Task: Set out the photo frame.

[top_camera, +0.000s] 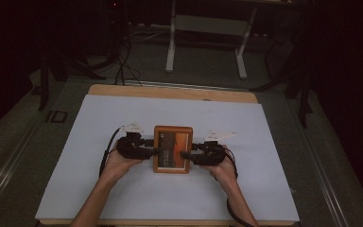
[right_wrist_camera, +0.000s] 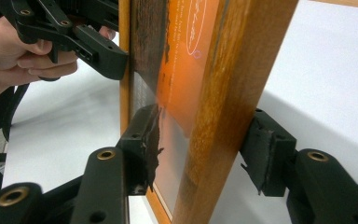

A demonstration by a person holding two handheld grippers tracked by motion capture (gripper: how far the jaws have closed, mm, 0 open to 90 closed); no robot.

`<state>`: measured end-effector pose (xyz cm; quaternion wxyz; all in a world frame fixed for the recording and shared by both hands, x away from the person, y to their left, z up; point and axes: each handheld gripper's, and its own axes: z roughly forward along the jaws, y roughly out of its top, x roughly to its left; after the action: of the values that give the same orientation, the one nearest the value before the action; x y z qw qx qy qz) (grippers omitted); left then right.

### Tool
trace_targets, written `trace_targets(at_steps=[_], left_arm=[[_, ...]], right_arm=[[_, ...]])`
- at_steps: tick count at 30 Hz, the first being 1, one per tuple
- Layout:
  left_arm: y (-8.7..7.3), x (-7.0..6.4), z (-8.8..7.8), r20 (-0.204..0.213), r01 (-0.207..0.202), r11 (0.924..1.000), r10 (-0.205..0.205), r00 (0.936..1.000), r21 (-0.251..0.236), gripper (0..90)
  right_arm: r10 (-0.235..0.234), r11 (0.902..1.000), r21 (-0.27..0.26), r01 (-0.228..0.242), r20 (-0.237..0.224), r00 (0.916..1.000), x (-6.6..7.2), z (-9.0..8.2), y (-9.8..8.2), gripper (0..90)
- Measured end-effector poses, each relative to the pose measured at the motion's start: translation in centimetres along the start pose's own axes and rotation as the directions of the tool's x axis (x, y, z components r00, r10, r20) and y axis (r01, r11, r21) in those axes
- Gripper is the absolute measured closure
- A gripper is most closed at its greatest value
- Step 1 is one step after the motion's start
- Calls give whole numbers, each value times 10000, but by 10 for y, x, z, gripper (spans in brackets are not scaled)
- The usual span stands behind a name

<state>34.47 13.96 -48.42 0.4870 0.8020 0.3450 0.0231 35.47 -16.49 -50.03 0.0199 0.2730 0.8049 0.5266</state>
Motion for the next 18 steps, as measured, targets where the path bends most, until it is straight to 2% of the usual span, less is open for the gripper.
trace_targets(at_steps=[6,11,14,18], left_arm=[[-1,0,-10,-265,-95,9999,91,9996,-138,464],[-4,1,-20,-556,22,9993,-43,9984,-375,463],[-4,2,-27,-838,-8,9986,-37,9965,-531,463],[-5,0,-36,-1366,-207,9976,116,9906,-654,461]], right_arm=[[-146,9999,53,145,197,9997,3,-9,2,455],[-399,9992,109,395,353,9986,8,-17,4,446],[-494,9988,85,490,467,9977,9,-22,6,443],[-488,9988,30,487,600,9970,8,-29,7,441]])
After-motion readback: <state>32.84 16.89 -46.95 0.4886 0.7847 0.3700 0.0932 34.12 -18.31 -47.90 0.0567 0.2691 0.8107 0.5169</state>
